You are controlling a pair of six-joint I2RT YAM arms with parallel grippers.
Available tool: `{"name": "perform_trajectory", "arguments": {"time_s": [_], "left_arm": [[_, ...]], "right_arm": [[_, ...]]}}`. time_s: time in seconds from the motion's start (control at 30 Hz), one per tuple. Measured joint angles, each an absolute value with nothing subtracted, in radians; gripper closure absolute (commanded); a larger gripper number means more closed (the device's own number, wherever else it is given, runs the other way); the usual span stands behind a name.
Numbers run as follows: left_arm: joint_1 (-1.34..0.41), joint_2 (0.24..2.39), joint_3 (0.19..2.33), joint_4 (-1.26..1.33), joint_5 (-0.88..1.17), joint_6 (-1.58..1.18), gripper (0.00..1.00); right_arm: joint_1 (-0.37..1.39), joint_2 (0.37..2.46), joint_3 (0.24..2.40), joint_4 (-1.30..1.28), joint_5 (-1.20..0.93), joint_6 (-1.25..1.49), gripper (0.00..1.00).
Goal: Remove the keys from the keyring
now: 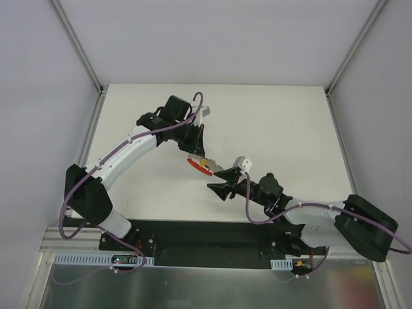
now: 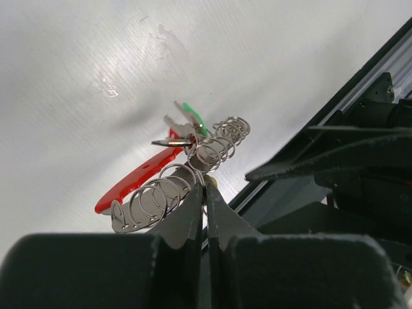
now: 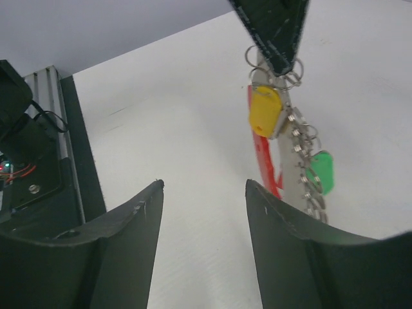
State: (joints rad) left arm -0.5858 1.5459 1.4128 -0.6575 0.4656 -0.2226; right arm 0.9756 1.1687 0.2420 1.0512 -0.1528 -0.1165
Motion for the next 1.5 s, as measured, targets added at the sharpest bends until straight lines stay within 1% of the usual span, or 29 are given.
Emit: {"name": "perform_trajectory", "arguments": {"time_s": [0.1, 0.23, 0.4, 0.6, 0.77, 1.0, 1.33, 1.5], "left_arm": [[-0.574, 1.523, 1.36, -0.611, 0.501, -0.243, 1.0], [-0.574, 1.483, 1.308, -0.581, 0.532, -0.253, 1.0], [-0.574, 1.443, 1.274, -0.556, 0.551, -0.259, 1.0], [-0.568, 1.417, 1.238, -0.531, 0.55, -0.28, 1.0], [-0.567, 1.407, 1.209, -0.503, 0.546, -0.305, 1.0], [-0.567, 1.403, 1.189, -0.467, 0.548, -0.331, 1.0], [-0.567, 1.376, 1.168, -0.445, 0.575, -0.348, 1.0], [-0.567, 1.372, 1.168, -0.438, 0.599, -0.355, 1.0]], "right_arm": [[0.928, 1.238, 0.241, 1.127, -0.191, -0.109, 0.36], [0.883, 1.312, 0.244, 1.193, -0.252, -0.099, 0.36], [0.875, 1.369, 0.292, 1.224, -0.301, -0.082, 0.36], [0.875, 1.404, 0.318, 1.245, -0.286, -0.067, 0.36], [0.875, 1.404, 0.323, 1.243, -0.219, -0.065, 0.36], [0.882, 1.405, 0.353, 1.206, -0.187, -0.079, 0.36], [0.893, 1.436, 0.391, 1.177, -0.191, -0.087, 0.42], [0.895, 1.453, 0.391, 1.18, -0.191, -0.086, 0.48]]}}
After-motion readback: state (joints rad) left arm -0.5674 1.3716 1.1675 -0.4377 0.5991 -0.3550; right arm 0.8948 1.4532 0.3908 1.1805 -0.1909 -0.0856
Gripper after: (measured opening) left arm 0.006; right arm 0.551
